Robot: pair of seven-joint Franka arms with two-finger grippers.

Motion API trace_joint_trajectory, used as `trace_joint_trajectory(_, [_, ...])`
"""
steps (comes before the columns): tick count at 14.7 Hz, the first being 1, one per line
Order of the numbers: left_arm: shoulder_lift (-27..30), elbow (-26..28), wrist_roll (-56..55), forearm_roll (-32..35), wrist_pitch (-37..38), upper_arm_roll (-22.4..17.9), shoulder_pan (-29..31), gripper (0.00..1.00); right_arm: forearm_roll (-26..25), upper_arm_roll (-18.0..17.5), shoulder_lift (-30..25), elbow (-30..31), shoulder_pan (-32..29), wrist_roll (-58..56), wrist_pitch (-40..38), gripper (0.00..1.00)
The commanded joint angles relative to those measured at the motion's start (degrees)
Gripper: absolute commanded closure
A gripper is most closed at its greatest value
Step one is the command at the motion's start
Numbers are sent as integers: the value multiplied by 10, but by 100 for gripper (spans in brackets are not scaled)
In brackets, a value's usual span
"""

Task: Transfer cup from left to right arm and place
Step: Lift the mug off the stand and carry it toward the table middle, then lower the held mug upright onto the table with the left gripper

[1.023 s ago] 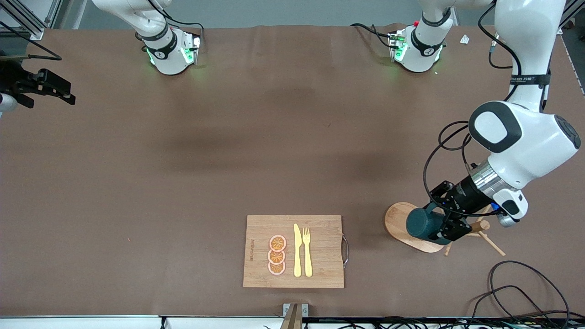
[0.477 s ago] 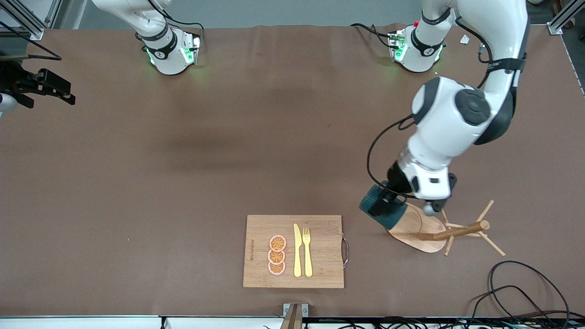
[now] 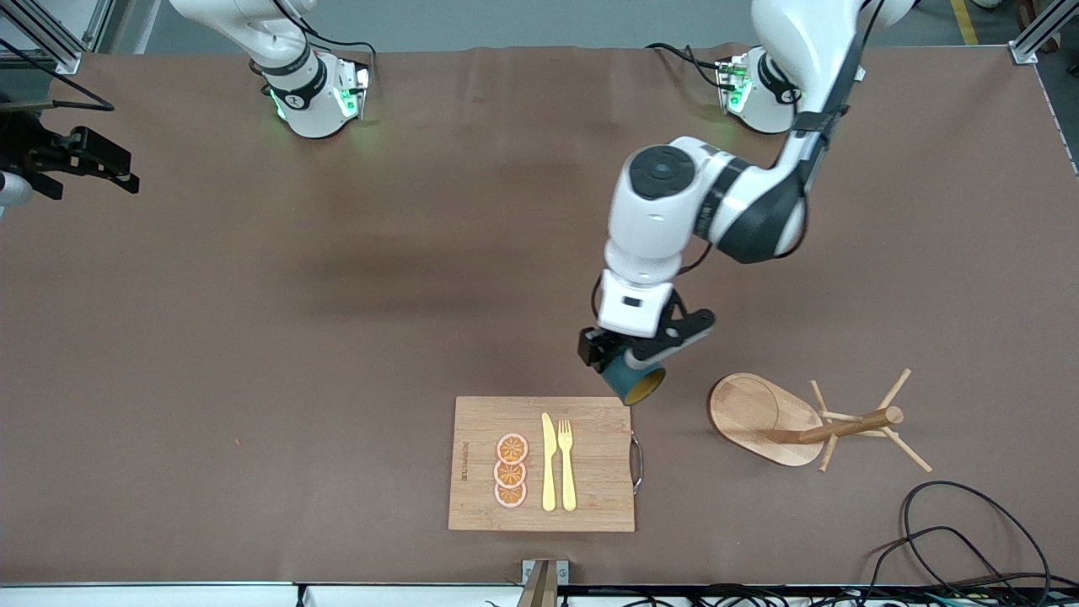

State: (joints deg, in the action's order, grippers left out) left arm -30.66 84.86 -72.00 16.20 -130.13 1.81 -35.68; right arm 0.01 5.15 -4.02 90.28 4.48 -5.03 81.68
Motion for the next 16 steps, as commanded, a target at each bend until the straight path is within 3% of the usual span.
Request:
trace_joint_trajectory(1, [-27, -24, -71, 92, 19, -9, -52, 45, 7, 1, -5, -2, 1, -1, -6, 0])
trace_joint_trajectory(8, [-100, -23, -225, 311, 22, -10, -170, 45, 7, 0, -5, -2, 1, -1, -6, 0])
trace_joint_trajectory(16, [-199, -22, -464, 580, 105, -9, -271, 47, 7, 0, -5, -2, 0, -1, -6, 0])
